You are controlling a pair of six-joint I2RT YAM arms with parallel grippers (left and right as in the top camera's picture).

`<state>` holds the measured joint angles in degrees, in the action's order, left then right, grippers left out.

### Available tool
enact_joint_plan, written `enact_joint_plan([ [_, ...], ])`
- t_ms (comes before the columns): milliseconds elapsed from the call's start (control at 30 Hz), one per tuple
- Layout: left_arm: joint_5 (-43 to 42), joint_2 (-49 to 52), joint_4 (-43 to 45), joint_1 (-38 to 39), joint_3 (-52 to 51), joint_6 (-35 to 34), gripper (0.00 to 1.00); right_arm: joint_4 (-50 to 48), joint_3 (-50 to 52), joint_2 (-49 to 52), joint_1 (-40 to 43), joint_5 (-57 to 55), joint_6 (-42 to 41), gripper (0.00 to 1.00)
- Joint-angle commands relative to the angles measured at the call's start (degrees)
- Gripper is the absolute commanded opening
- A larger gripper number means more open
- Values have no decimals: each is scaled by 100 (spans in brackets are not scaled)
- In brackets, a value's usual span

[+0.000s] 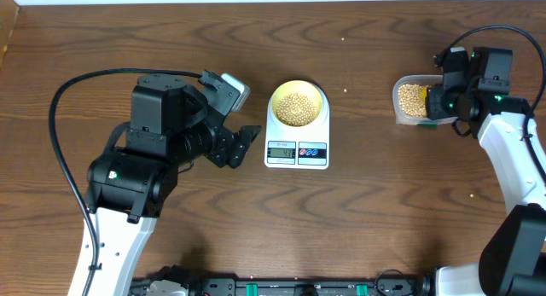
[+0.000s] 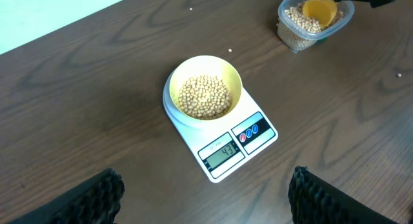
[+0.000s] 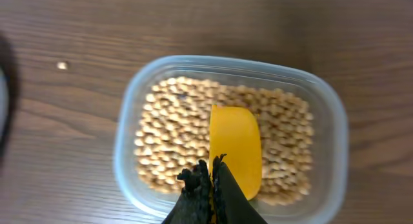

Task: Scoop item into bowl and weigh 50g on scale

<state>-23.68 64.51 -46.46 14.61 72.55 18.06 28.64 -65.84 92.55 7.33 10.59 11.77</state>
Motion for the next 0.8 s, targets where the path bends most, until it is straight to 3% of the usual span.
enact_joint_plan([
  [0,-31,11,-9,-35,-22,50,84,-24,39,-39,13,686,-544,1],
  [267,-31,11,-9,-35,-22,50,84,-389,37,-39,50,1172,-1209,1],
  [567,-31,11,-9,-35,-22,50,84,-459,37,-39,527,1580,-1349,1],
  [767,-31,11,-9,-35,-22,50,84,-468,37,-39,938,2688,-1366,1],
])
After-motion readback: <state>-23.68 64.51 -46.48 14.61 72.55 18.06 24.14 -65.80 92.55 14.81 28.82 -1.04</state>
